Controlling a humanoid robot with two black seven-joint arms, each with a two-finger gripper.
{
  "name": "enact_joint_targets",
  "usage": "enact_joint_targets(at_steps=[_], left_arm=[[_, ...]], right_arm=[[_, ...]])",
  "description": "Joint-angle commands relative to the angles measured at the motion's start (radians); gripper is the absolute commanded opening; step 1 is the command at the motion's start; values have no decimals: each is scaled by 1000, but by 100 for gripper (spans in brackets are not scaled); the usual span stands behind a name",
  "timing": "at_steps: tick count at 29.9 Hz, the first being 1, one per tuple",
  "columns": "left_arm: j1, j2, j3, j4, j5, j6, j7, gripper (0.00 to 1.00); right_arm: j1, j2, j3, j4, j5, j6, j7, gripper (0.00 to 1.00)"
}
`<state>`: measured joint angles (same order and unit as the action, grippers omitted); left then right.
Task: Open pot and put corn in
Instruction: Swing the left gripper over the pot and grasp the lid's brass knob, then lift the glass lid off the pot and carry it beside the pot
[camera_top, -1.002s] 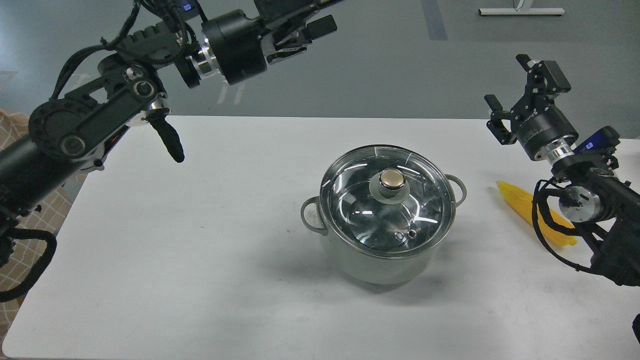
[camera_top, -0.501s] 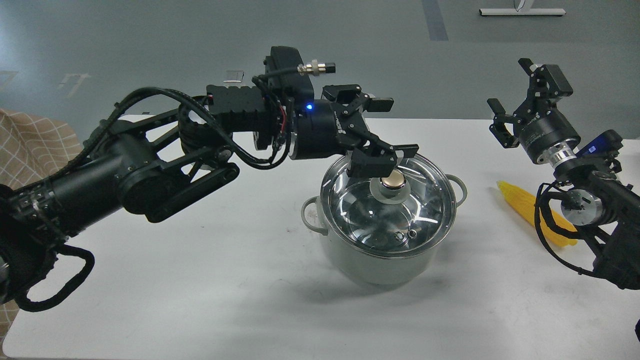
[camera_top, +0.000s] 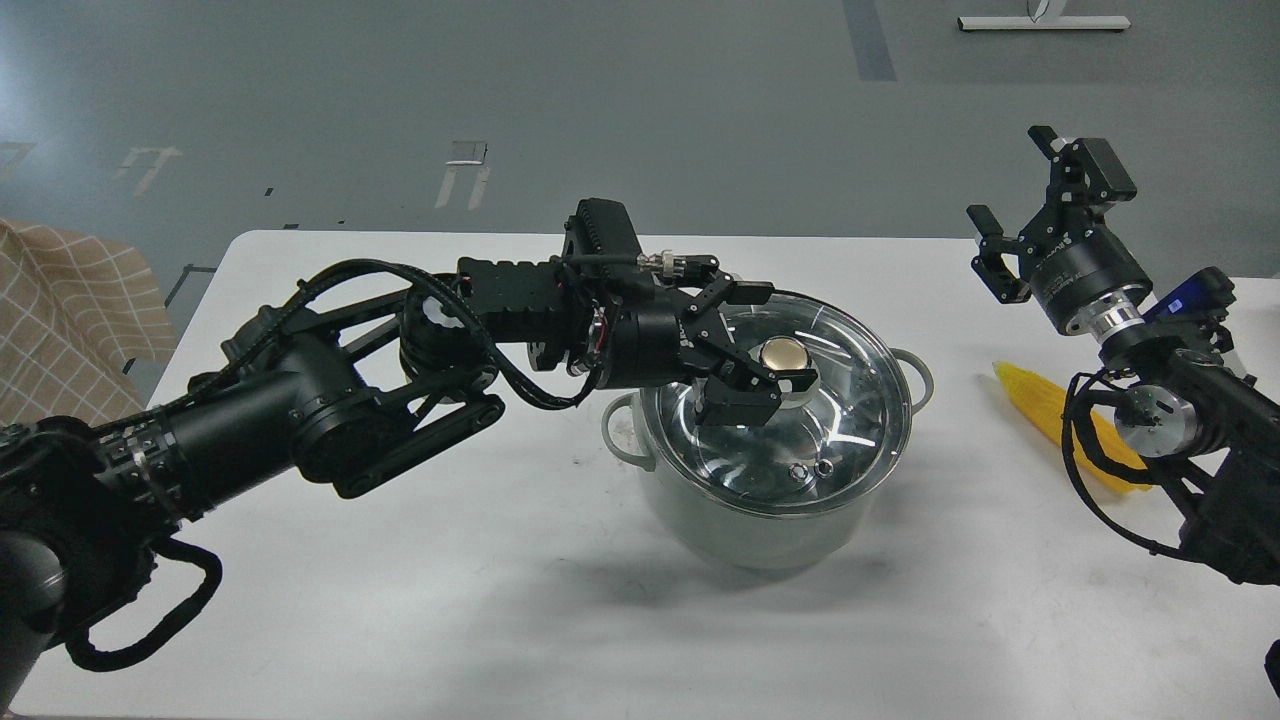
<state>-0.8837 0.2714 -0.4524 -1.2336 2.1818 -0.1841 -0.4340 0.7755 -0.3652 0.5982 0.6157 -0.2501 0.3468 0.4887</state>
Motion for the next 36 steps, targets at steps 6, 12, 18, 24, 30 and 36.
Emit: enact_joint_targets(at_steps=[6, 12, 18, 24, 30, 36], left_arm=[[28, -21, 0, 25, 0, 0, 1, 92], [38, -23, -2, 43, 0, 0, 6, 69], [45, -23, -6, 45, 0, 8, 9, 25], [43, -14, -22, 29, 0, 26, 9, 0], [28, 29, -91, -53, 0, 40, 6, 0], [-6, 227, -98, -141, 0, 38, 0, 0]], right_arm=[[-1, 2, 0, -1, -1, 0, 0, 100], [-4, 2, 0, -1, -3, -2, 0, 100], [-4, 2, 0, -1, -3, -2, 0, 100], [-5, 3, 0, -1, -3, -3, 0, 100], [-10, 2, 0, 1, -3, -3, 0, 100], [-12, 0, 0, 1, -3, -3, 0, 100]])
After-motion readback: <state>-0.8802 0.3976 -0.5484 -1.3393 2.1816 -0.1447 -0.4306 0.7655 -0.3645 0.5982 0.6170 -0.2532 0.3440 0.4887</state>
